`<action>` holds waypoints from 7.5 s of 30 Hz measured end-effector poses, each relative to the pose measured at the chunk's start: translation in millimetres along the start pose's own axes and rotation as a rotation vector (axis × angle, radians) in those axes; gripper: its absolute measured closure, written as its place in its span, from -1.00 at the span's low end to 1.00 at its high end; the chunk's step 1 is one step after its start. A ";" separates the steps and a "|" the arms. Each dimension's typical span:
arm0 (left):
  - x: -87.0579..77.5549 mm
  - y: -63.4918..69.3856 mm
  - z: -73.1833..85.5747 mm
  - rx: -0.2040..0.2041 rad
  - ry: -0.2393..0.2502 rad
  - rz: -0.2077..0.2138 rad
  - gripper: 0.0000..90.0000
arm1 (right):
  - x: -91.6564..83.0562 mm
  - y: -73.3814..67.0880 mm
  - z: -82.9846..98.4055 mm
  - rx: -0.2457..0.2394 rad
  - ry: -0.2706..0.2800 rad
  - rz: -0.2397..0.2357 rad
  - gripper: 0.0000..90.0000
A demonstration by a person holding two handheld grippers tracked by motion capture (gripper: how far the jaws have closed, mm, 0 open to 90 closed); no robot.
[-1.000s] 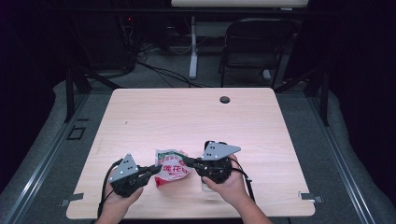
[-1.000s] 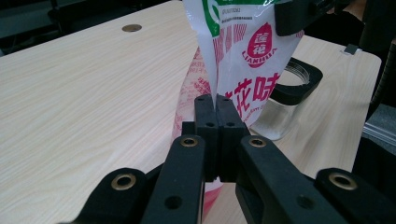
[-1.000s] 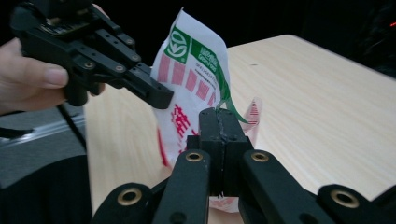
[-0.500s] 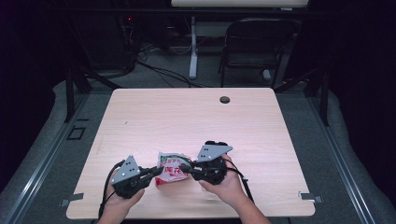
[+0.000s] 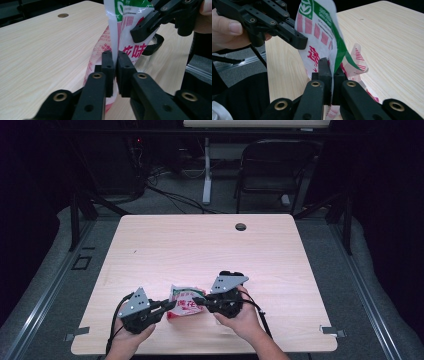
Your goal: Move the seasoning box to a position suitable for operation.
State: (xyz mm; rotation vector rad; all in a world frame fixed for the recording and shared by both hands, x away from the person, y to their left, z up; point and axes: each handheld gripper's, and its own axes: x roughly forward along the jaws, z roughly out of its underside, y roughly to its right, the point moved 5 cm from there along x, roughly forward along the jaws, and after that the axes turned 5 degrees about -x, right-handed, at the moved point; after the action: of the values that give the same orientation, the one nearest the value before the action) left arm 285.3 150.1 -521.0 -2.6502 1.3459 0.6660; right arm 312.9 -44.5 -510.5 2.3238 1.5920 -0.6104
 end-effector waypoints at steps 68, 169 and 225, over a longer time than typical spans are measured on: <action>81.8 -23.4 69.6 -0.109 -0.279 -0.048 -0.18 | -4.0 0.0 -3.1 0.022 0.055 0.018 1.00; 69.3 -9.8 37.7 0.416 -0.324 -0.411 0.41 | -56.6 -30.8 7.9 -0.441 -0.101 0.313 0.46; 63.2 2.6 -4.2 0.715 -0.271 -0.663 0.45 | -66.2 -8.0 27.3 -0.192 -0.057 0.266 1.00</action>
State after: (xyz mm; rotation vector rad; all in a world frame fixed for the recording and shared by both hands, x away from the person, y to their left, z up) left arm 317.2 100.2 -543.6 -2.1000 0.4384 0.3377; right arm 279.5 -107.9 -502.7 2.2975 1.2296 -0.4366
